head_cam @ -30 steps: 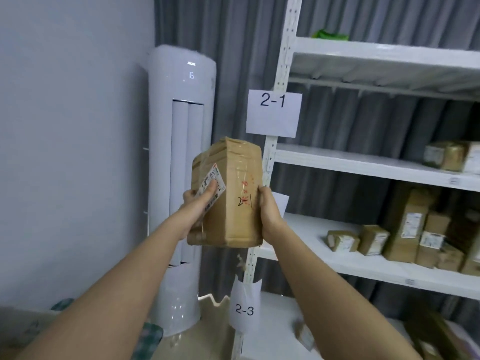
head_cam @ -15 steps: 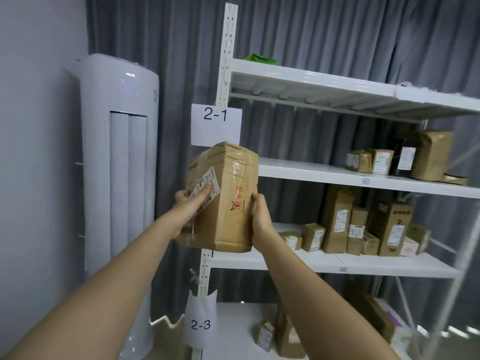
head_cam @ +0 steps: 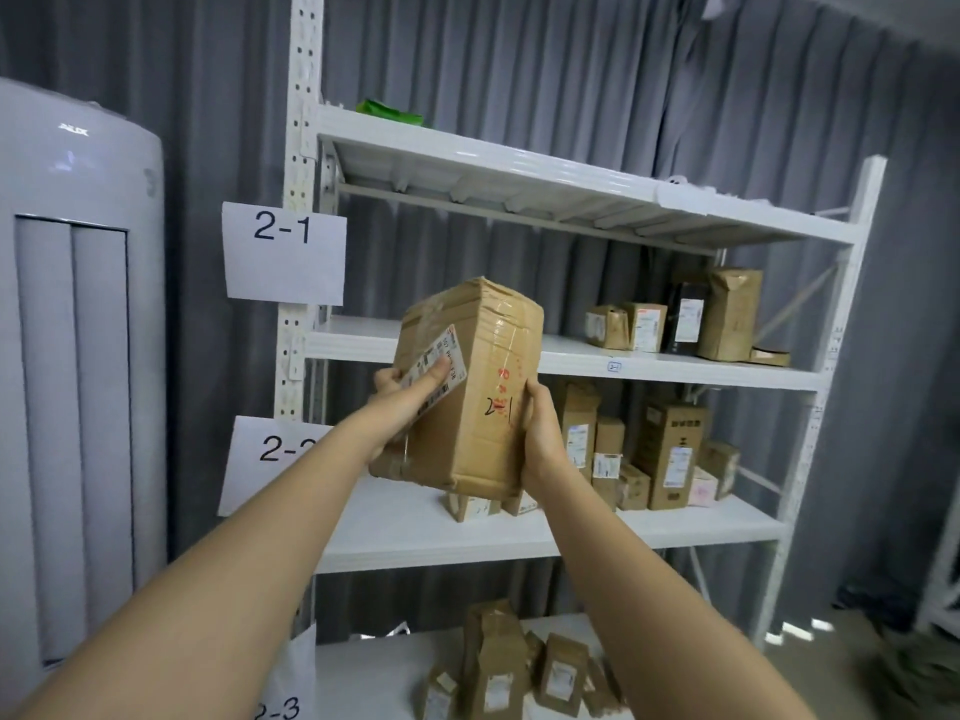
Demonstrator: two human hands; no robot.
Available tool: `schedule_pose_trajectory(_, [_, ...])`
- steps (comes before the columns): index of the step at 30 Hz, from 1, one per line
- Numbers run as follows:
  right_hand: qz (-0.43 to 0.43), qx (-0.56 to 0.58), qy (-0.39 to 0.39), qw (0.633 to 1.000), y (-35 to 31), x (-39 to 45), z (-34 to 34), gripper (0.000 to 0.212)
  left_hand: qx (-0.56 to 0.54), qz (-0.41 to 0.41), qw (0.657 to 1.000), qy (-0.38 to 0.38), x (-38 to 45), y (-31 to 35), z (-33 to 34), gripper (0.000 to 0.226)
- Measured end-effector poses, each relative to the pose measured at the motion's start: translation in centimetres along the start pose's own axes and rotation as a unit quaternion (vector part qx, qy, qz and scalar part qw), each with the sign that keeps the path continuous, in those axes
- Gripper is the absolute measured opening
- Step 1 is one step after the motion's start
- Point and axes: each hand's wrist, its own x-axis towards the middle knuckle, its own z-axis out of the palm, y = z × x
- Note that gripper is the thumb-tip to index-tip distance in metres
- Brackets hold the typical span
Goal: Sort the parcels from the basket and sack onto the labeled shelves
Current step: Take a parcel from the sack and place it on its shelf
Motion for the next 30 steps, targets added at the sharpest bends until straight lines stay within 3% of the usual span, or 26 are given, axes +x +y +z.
schedule_pose_trajectory(5, [-0.017, 0.011, 0.023, 1.0, -2.6, 2.9, -7.0, 0.048, 0.015, 0.018, 1.0, -0.015, 2.9, 2.5, 7.1, 0.135])
schedule_pose_trajectory(10, [-0.028, 0.019, 0.032, 0.999, -3.9, 6.0, -12.9, 0.048, -0.003, 0.046, 0.998, -0.031, 6.1, 3.5, 13.2, 0.101])
schedule_pose_trajectory(13, [-0.038, 0.016, 0.044, 0.998, -4.2, 7.9, -15.4, 0.048, 0.012, 0.052, 0.998, -0.036, 7.9, 4.1, 15.9, 0.098])
schedule_pose_trajectory(19, [-0.053, 0.037, 0.054, 0.996, -4.8, 13.3, -18.4, 0.05, 0.033, 0.066, 0.996, -0.045, 12.6, 6.3, 19.6, 0.122])
schedule_pose_trajectory(30, [-0.147, 0.039, 0.068, 0.986, -8.4, 27.4, -20.7, 0.044, 0.059, 0.142, 0.986, -0.066, 27.2, 10.7, 22.8, 0.11])
